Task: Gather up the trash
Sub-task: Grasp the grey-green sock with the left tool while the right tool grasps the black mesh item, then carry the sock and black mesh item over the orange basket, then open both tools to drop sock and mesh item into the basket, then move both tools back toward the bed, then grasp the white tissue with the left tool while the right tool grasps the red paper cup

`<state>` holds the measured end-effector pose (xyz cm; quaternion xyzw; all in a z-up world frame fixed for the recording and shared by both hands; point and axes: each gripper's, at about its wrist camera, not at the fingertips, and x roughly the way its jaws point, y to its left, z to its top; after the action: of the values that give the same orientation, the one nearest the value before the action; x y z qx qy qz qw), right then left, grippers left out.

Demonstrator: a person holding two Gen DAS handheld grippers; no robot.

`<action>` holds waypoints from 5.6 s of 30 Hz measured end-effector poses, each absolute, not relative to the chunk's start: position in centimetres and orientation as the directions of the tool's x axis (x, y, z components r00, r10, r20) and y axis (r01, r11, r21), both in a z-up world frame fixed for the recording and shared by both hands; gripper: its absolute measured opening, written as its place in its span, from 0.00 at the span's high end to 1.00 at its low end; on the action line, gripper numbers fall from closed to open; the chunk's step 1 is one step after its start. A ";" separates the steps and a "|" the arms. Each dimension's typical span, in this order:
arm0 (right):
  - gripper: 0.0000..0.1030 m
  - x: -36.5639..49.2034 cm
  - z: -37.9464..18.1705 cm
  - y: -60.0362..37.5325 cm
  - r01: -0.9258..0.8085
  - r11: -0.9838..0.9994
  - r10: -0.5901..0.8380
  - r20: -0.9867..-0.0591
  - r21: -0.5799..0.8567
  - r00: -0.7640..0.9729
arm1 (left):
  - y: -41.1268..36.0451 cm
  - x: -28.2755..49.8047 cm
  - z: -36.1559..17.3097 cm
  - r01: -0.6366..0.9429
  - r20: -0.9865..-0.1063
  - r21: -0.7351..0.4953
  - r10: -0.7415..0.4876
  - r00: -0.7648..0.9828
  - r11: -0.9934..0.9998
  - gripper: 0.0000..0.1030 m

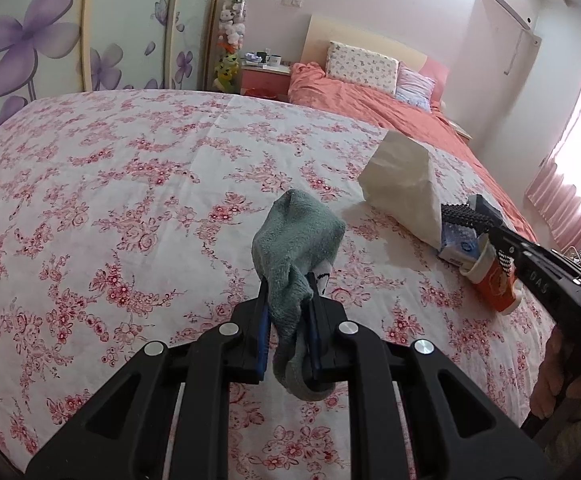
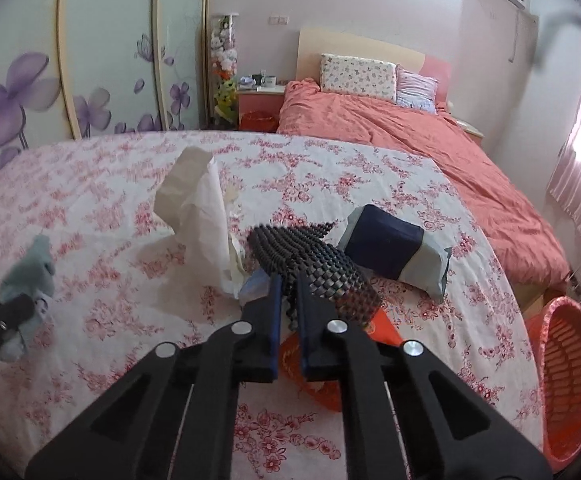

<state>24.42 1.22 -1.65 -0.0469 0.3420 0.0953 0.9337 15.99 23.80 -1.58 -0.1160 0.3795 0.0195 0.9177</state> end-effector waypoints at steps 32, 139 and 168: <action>0.93 15.8 4.5 -16.1 0.125 0.985 -0.061 -0.446 0.117 0.893 | 12.2 16.1 2.8 0.106 -0.633 -0.206 -0.215 0.744 0.973 0.85; 0.05 25.1 -4.9 -4.2 -0.257 0.962 0.237 -0.751 0.092 0.617 | 17.2 16.9 -1.6 -0.127 -0.712 -0.165 -0.029 0.701 0.978 0.23; 0.26 23.6 -5.4 -4.0 -0.271 0.954 0.269 -0.753 0.124 0.601 | 17.7 16.8 -2.6 -0.130 -0.734 -0.186 -0.049 0.678 0.974 0.23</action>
<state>23.61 -3.98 -5.35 -0.0014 0.4204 0.1509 0.8947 16.78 17.66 -2.57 -0.1121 0.4007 0.0223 0.9090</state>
